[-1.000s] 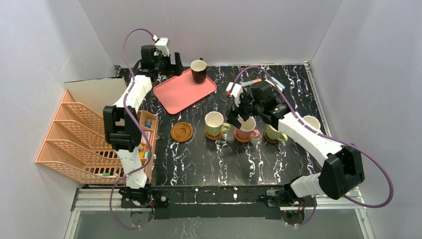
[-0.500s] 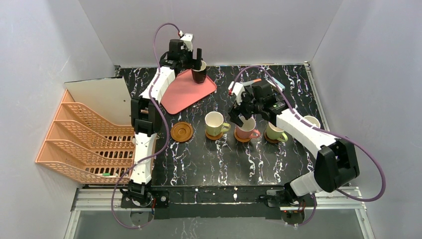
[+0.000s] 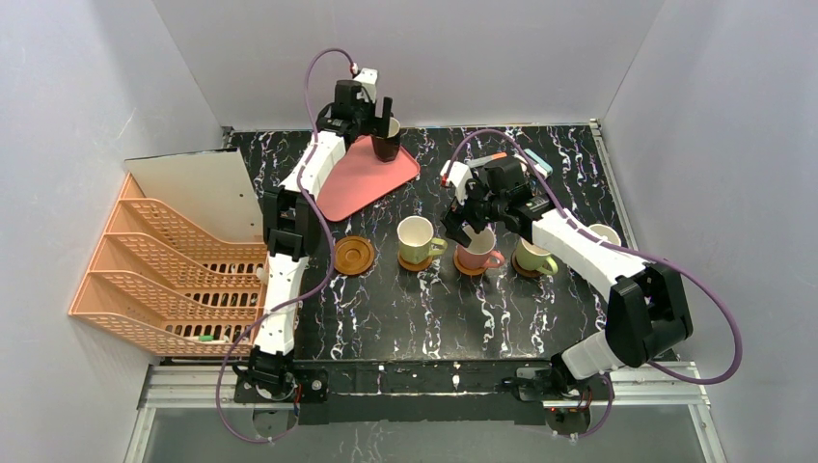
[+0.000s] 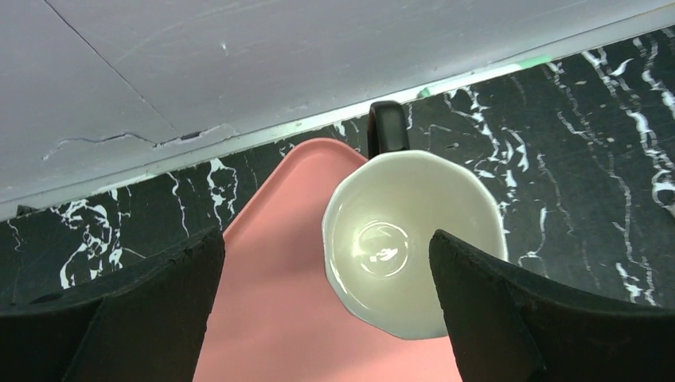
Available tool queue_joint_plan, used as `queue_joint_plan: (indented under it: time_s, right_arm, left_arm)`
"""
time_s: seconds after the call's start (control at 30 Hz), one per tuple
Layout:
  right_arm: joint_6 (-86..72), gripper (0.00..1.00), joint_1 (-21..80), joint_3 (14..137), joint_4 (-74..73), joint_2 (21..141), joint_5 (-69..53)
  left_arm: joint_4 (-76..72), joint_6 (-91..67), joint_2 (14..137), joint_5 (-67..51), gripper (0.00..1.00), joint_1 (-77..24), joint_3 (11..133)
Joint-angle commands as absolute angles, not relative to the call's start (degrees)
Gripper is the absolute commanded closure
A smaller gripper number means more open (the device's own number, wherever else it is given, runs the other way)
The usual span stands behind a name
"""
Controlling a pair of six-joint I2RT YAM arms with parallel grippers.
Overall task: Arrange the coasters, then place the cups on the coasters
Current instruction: Move the cup to the tray.
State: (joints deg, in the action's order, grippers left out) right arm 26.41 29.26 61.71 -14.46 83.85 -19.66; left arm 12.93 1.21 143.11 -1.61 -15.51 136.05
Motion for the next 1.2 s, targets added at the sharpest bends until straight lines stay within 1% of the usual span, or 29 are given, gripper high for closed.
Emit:
queue_joint_plan:
  time_s: [0.0, 0.03, 0.17, 0.3, 0.53, 0.57, 0.7, 0.97, 1.1, 1.13, 1.17]
  right_arm:
    - [27.1, 0.01, 29.0, 61.7, -13.1, 83.7, -20.6]
    - [27.1, 0.01, 29.0, 61.7, -13.1, 83.7, -20.7]
    - [27.2, 0.01, 29.1, 61.6, -13.1, 83.6, -20.7]
    - [27.3, 0.01, 29.1, 61.6, -13.1, 83.7, -20.6]
    - [27.3, 0.01, 29.0, 61.5, -13.0, 83.4, -20.9]
    - [27.3, 0.01, 29.1, 61.5, -13.0, 83.4, -20.9]
    - [27.2, 0.01, 29.1, 61.4, -13.1, 83.1, -21.3]
    - [27.1, 0.01, 29.1, 61.5, -13.1, 83.0, -22.1]
    - [27.0, 0.01, 29.2, 61.5, -13.3, 82.8, -22.6]
    - [27.0, 0.01, 29.2, 61.5, -13.4, 82.7, -22.7]
    - [26.9, 0.01, 29.2, 61.5, -13.3, 82.6, -22.8]
  left_arm:
    - [14.1, 2.5, 144.2, 3.5, 0.04, -16.3, 138.9]
    - [14.1, 2.6, 144.6, 4.0, 0.07, -16.3, 139.1]
    - [14.7, 2.6, 145.6, 4.2, 0.25, -16.4, 139.7]
    - [15.5, 2.7, 146.0, 4.6, 0.49, -16.5, 140.5]
    - [16.9, 2.5, 144.4, 5.3, 0.96, -16.6, 139.5]
    - [17.1, 2.5, 143.8, 5.3, 0.99, -16.6, 139.0]
    - [18.7, 1.9, 140.0, 3.0, 1.00, -16.5, 135.4]
    - [19.8, 5.3, 127.0, -3.2, 1.00, -15.6, 122.0]
    - [22.5, 6.6, 125.2, -7.6, 1.00, -13.2, 121.3]
    - [23.0, 7.1, 125.1, -9.0, 1.00, -12.7, 121.4]
    - [23.4, 7.3, 125.1, -9.3, 0.95, -12.2, 121.3]
